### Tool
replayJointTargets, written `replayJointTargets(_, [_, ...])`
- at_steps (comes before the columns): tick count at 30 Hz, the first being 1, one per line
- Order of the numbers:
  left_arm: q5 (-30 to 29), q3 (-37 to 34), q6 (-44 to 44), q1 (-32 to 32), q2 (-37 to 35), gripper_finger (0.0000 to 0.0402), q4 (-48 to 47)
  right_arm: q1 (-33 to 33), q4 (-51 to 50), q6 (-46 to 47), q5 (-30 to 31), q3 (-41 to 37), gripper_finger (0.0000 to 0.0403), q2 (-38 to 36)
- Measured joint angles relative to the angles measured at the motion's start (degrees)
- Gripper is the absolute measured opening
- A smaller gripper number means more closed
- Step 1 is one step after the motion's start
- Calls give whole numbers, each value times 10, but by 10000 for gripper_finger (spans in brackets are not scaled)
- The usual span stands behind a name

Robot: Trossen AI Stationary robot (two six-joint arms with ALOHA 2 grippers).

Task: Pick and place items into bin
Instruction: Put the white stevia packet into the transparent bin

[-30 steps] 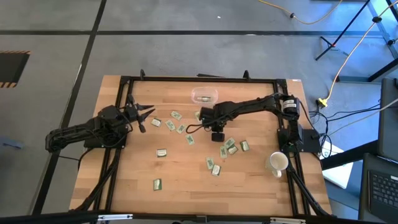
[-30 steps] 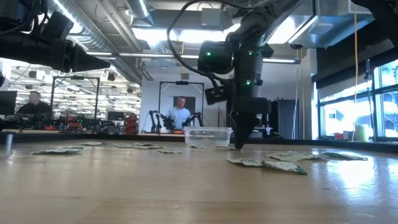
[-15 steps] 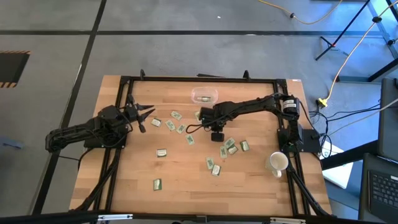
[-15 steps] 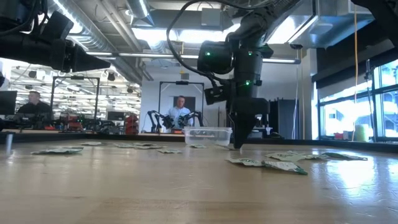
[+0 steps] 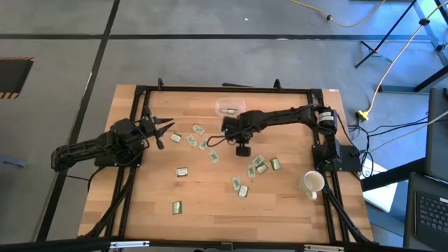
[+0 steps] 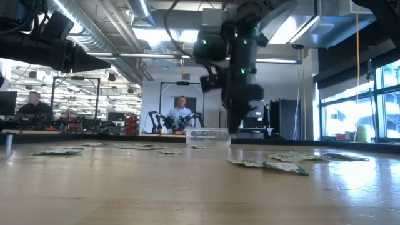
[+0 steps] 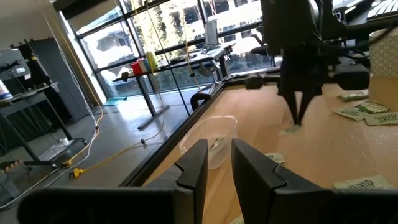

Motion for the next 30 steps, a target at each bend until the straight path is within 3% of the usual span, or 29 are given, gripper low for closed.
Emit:
replayJointTargets(5, [0,0,0,0,0,68,0,-36,-7,-51,75,79,6,-3])
replayJointTargets(10, [0,0,0,0,0,68,0,-91,34,-60,81,112,7,-3])
replayJointTargets(13, [0,0,0,0,0,68,0,-125,48,-61,69,104,7,-3])
replayJointTargets(18, [0,0,0,0,0,68,0,-164,71,-58,-1,66,7,0])
replayJointTargets(30, [0,0,0,0,0,68,0,-173,121,-56,-6,1,7,0])
